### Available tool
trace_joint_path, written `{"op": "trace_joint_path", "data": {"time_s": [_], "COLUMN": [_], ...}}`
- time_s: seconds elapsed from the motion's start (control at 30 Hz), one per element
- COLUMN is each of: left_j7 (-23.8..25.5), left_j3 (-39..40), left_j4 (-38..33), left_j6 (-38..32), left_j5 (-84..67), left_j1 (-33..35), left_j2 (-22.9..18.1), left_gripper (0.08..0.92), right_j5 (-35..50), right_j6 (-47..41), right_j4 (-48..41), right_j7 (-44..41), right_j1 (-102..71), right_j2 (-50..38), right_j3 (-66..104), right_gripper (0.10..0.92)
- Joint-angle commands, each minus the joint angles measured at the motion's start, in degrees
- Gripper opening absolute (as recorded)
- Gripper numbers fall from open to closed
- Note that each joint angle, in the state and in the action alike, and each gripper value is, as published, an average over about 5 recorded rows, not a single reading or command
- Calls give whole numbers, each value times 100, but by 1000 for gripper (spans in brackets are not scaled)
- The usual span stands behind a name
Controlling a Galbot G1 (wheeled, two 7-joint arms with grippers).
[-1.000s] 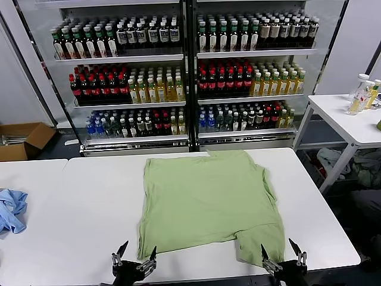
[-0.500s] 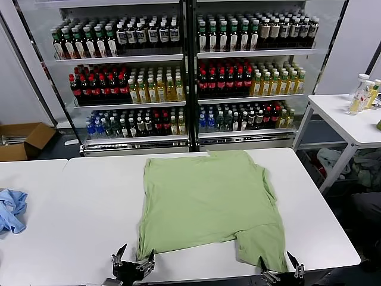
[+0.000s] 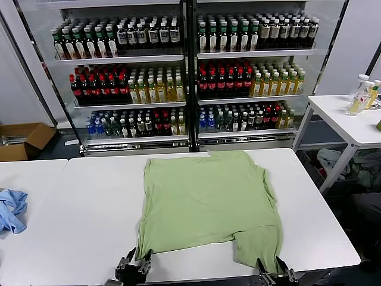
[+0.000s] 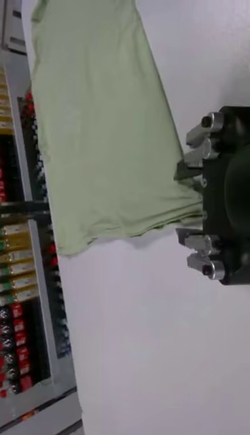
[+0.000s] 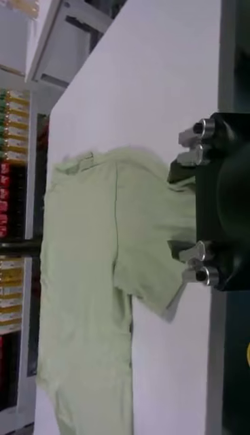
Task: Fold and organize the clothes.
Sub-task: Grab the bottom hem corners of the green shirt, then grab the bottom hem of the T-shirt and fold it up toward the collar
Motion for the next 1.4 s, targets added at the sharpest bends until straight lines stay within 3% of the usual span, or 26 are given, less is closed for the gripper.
{"op": "trace_joint_path", "data": {"time_s": [0.03, 0.23, 0.4, 0.77, 1.07, 1.4], "left_j7": [59, 92, 121, 284, 269, 256], "left_j3": [-80, -201, -347, -815, -779, -158], "left_j4": [14, -46, -254, -763, -194, 593], "left_j6": [67, -46, -278, -668, -889, -867], "left_j5": [-549, -870, -1156, -1907, -2080, -1959], "left_j1": [-21, -39, 1, -140, -750, -1560], "left_j2": [71, 115, 138, 332, 621, 747], "left_gripper": [345, 175, 112, 99, 91, 88], "right_j5": [428, 351, 337, 494, 657, 719], "right_j6": [-105, 158, 480, 759, 736, 687], "right_j4": [-16, 122, 265, 438, -197, -959], "right_j7": [-19, -154, -254, -301, -292, -335], "right_j1": [48, 151, 204, 715, 1868, 3384], "right_j2": [8, -51, -138, -537, -993, -1548], "right_j3": [-13, 171, 355, 651, 336, -426], "right_gripper": [386, 212, 110, 109, 109, 109]}}
